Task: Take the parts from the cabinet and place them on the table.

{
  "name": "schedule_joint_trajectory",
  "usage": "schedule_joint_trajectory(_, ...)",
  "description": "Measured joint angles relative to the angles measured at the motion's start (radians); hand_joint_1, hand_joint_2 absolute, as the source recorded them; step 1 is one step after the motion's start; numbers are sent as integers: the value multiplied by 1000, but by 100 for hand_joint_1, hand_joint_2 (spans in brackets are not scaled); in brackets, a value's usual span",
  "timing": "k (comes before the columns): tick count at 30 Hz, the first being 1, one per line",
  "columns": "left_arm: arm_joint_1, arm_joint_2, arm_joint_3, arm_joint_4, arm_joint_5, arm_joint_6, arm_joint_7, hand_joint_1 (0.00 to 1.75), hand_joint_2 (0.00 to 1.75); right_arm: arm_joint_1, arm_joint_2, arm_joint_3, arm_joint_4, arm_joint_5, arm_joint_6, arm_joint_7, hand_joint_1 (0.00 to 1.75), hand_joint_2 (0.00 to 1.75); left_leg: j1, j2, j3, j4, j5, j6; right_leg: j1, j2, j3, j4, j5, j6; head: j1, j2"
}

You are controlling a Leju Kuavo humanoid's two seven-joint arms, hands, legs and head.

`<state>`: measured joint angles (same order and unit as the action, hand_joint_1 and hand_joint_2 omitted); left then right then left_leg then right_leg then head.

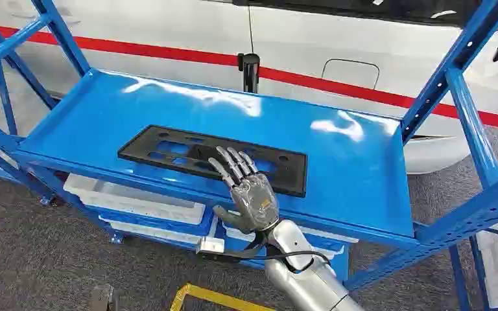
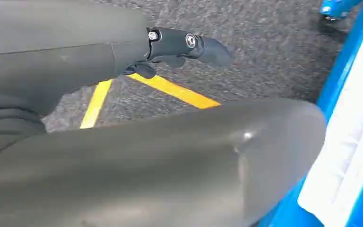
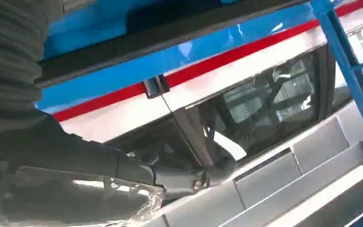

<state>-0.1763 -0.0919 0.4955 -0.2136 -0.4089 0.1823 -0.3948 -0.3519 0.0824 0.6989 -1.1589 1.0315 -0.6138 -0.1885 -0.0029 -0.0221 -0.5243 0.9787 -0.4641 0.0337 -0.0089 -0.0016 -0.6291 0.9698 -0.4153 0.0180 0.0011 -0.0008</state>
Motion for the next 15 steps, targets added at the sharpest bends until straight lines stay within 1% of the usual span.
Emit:
schedule_joint_trajectory(1,-2,0,0,0,0,0,0,0,0,-1,0,0,0,0,0,-1,0,175,0,2,-7,-2,-7,-7,2,1,14,3,4,-12,0,0)
schedule_joint_trajectory(2,-1,0,0,0,0,0,0,0,0,1,1,0,0,0,0,-1,0,175,1,3,-2,7,-6,-13,-1,3,8,0,8,-20,-4,0)
schedule_joint_trajectory(3,0,0,0,0,0,0,0,0,0,0,1,0,0,0,0,-1,0,175,4,2,2,8,-8,-15,-1,4,18,2,6,-28,-2,0)
schedule_joint_trajectory(4,0,3,0,-1,0,1,0,0,0,0,5,0,0,0,0,-1,0,175,6,3,5,15,-17,-22,-12,6,36,0,5,-32,-3,0)
schedule_joint_trajectory(5,0,2,0,-1,0,3,-1,0,0,-3,5,-1,0,0,0,-2,0,175,8,11,-10,49,-23,-27,-11,5,50,-3,0,-42,-2,0)
schedule_joint_trajectory(6,-1,0,0,0,0,3,-1,0,0,-6,6,0,0,0,0,-2,0,175,10,16,-37,104,-30,-34,-11,5,57,-3,-5,-50,-7,0)
schedule_joint_trajectory(7,-2,1,0,0,-1,3,-1,0,0,-7,10,0,0,0,0,-3,0,175,16,17,-97,202,-57,-42,-10,6,64,-3,-13,-55,-7,0)
schedule_joint_trajectory(8,-1,1,0,0,-1,3,-1,0,0,-6,10,0,0,0,0,-3,0,175,18,18,-148,274,-92,-47,-9,7,69,-3,-20,-55,-7,0)
schedule_joint_trajectory(9,1,1,0,0,-1,3,0,0,0,-3,10,0,0,0,0,-3,0,175,20,18,-189,324,-121,-51,-8,9,76,-3,-27,-54,-8,0)
schedule_joint_trajectory(10,2,1,0,0,0,3,0,0,0,-1,10,0,0,0,0,-3,0,175,23,18,-213,332,-120,-52,-7,11,85,-3,-34,-53,-7,0)
schedule_joint_trajectory(11,3,1,0,0,0,3,0,0,0,-1,10,0,0,0,0,-3,0,175,23,18,-212,295,-88,-50,-6,13,98,-3,-43,-51,-8,0)
schedule_joint_trajectory(12,2,1,0,0,0,3,0,0,0,-1,10,0,0,0,0,-3,0,175,23,18,-190,222,-33,-45,-4,14,112,-3,-52,-49,-8,0)
schedule_joint_trajectory(13,2,1,0,0,0,3,0,0,0,-2,11,0,0,0,0,-3,0,175,21,18,-157,131,29,-35,-2,14,127,-4,-62,-47,-8,0)
schedule_joint_trajectory(14,2,3,0,0,0,3,-1,0,0,-2,12,0,0,0,0,-3,0,175,15,20,-126,40,98,-17,-3,14,131,-7,-71,-45,-7,0)
schedule_joint_trajectory(15,2,7,0,0,0,3,0,0,0,-2,13,0,1,0,0,-3,0,175,7,21,-124,27,95,-8,3,15,143,-5,-78,-39,-3,0)
